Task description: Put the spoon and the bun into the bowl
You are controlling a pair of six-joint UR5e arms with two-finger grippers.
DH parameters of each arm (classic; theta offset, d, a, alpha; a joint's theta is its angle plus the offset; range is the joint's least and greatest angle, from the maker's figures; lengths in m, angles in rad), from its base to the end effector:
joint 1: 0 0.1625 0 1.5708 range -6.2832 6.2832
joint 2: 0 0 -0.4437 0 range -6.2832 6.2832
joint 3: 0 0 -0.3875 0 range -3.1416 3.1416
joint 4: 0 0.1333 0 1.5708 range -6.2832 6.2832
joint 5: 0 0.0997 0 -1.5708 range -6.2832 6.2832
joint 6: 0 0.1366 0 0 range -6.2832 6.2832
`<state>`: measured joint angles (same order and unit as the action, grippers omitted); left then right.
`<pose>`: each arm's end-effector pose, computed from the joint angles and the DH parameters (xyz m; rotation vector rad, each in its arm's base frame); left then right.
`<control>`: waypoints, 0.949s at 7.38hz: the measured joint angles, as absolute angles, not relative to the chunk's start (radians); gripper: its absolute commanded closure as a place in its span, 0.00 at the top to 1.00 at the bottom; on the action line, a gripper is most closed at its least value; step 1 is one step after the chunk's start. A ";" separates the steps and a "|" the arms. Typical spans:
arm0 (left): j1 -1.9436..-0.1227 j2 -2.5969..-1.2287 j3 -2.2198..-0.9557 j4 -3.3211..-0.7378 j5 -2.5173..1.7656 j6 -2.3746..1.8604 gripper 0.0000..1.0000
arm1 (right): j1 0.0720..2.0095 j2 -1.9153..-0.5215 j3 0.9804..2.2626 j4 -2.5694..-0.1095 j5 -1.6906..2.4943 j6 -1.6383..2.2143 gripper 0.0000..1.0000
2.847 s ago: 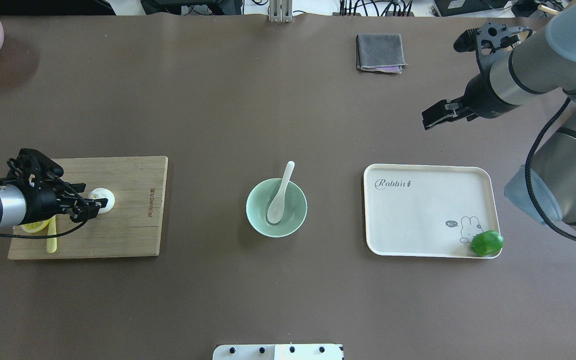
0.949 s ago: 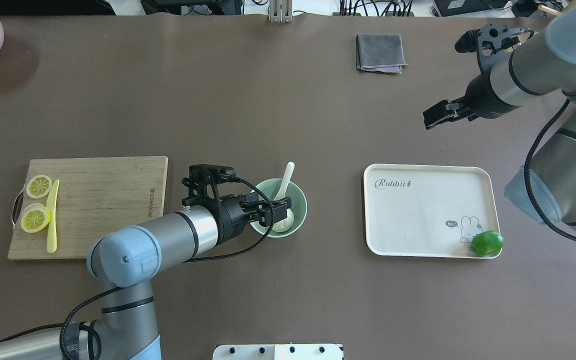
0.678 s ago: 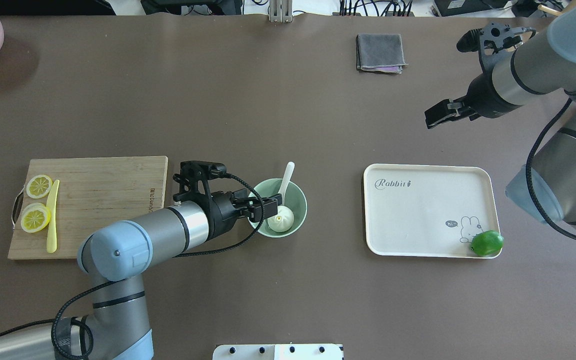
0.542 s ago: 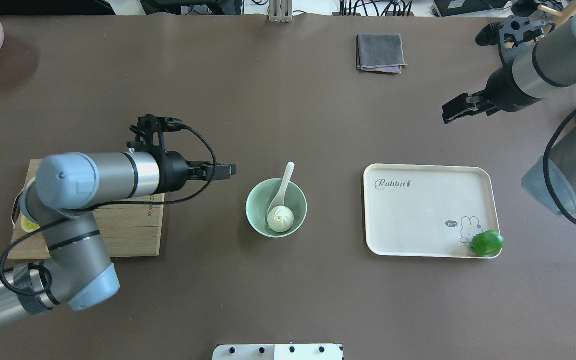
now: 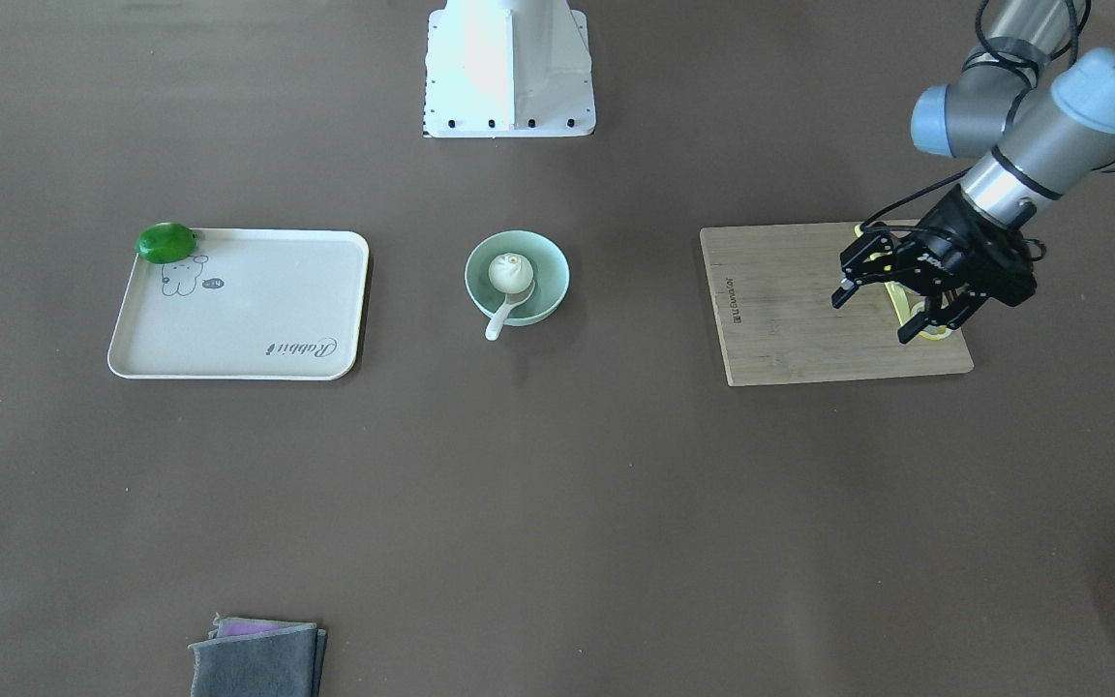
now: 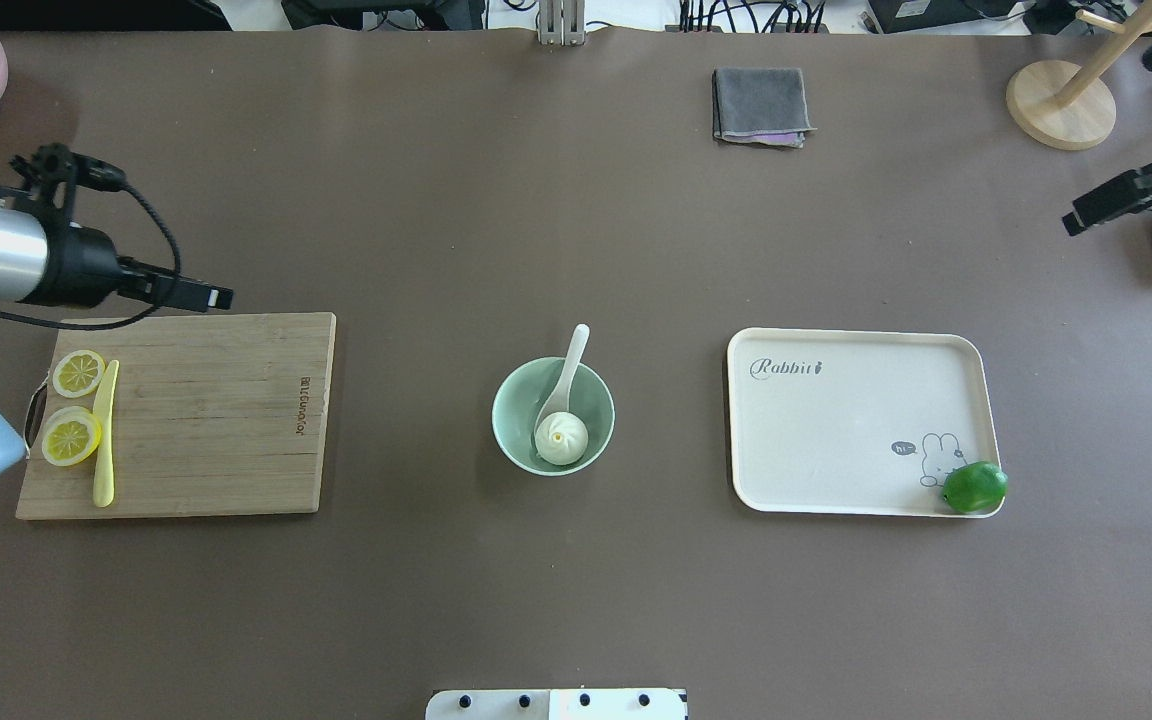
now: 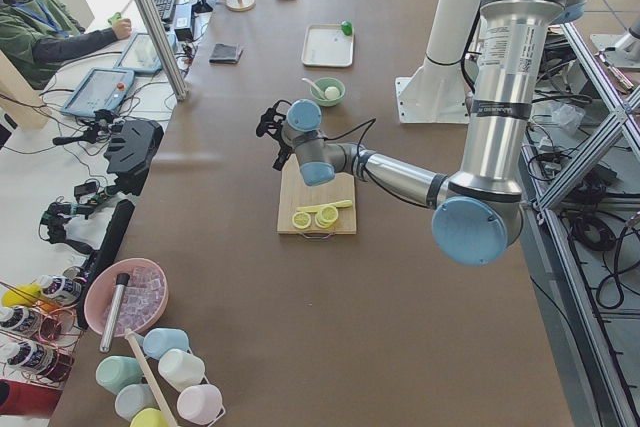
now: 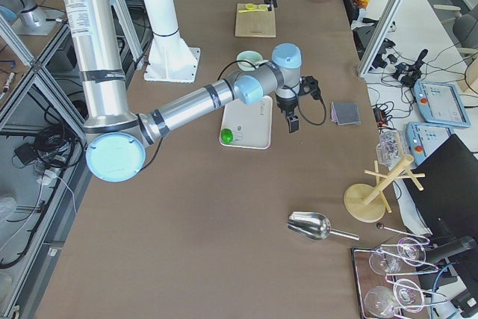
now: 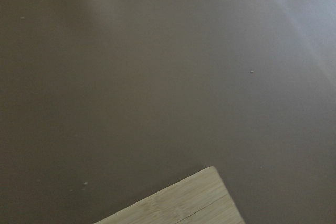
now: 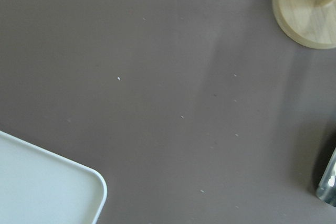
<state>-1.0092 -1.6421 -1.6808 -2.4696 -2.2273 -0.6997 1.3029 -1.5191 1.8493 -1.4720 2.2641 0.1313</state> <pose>0.2534 -0.4965 0.4983 0.4896 1.0861 0.2327 -0.0943 -0.5174 0.5340 0.2687 -0.7524 -0.2779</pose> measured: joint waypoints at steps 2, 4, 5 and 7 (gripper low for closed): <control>-1.232 -1.574 -1.683 -2.325 -2.392 -0.399 0.98 | 1.450 -1.646 1.828 -1.469 2.268 -0.124 1.00; -1.424 -1.553 -1.685 -2.061 -2.436 -0.018 0.98 | 1.555 -1.705 1.776 -1.474 2.265 -0.339 1.00; -1.505 -1.547 -1.682 -1.919 -2.427 0.183 0.98 | 1.576 -1.712 1.734 -1.474 2.289 -0.377 1.00; -1.593 -1.456 -1.656 -1.829 -2.378 0.383 0.98 | 1.586 -1.709 1.686 -1.478 2.334 -0.394 1.00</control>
<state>-1.5929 -1.4565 -1.6557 -1.8289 -2.3782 0.3832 1.5863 -1.7085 1.6857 -1.4778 2.3338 -0.3944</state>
